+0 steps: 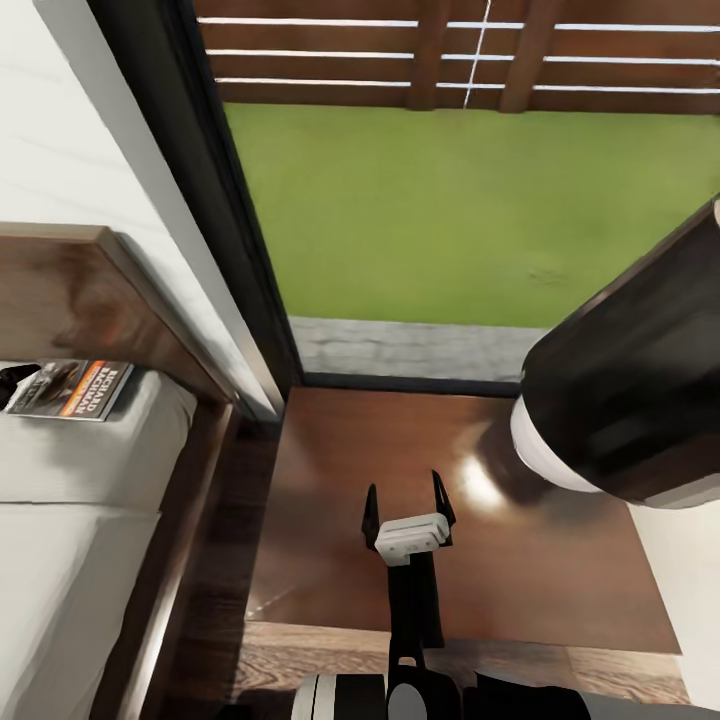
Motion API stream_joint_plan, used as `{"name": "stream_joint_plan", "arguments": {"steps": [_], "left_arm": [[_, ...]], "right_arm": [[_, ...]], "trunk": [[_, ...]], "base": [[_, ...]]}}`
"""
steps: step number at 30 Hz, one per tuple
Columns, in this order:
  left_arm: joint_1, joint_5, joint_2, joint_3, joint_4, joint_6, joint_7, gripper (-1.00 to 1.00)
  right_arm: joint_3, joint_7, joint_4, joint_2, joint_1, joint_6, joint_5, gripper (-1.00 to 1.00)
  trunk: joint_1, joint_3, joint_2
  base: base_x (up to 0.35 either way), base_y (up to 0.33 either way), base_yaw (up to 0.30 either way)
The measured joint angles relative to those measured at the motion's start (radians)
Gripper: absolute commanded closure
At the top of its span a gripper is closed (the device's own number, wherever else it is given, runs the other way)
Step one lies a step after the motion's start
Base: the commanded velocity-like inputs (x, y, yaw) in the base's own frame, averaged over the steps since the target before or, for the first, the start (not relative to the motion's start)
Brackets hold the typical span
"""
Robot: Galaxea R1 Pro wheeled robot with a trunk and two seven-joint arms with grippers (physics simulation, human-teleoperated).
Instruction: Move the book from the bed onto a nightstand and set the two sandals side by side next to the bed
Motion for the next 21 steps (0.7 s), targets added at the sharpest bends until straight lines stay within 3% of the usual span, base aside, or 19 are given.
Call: {"name": "stream_joint_plan", "arguments": {"steps": [21], "left_arm": [[0.000, 0.000, 0.000, 0.000, -0.006, 0.000, 0.001, -1.00]], "right_arm": [[0.000, 0.000, 0.000, 0.000, 0.000, 0.000, 0.000, -1.00]], "trunk": [[0.000, 0.002, 0.000]], "base": [[0.000, 0.000, -0.032]]}}
